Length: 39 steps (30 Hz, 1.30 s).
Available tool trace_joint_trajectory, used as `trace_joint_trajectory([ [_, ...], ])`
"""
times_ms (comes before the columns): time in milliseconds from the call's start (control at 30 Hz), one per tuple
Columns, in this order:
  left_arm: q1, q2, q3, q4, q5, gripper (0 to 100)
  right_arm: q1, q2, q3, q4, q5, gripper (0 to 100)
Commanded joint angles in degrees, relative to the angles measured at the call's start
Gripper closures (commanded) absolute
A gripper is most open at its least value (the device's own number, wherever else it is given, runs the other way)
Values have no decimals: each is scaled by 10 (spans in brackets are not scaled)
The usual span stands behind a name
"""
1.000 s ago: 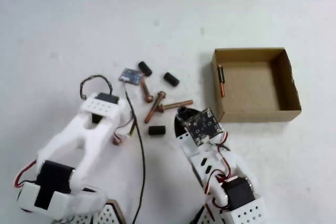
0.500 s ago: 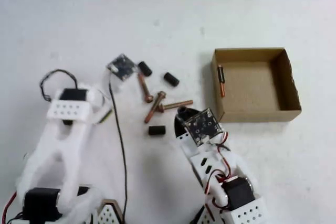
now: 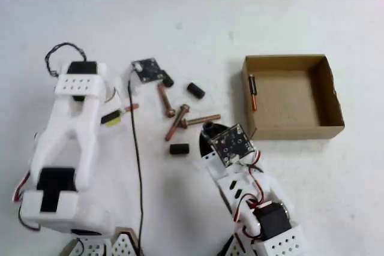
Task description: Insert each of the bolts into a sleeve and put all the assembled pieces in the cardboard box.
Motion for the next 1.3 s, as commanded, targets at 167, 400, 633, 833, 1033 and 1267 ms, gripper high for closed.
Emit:
trace_joint_trajectory([
  [167,-1,78,-50,5,-109,979,0,-7,-2,-15,-1,982],
  [400,58,108,-45,7,-175,977,0,-7,-2,-15,-1,982],
  [633,89,162,-49,5,-179,976,0,-7,-2,-15,-1,982],
  [833,80,162,-79,10,-147,925,0,-7,-2,-15,-1,982],
  [1033,83,162,-118,10,-112,913,0,-7,-2,-15,-1,982],
  [1267,80,164,-134,10,-101,910,0,-7,-2,-15,-1,982],
])
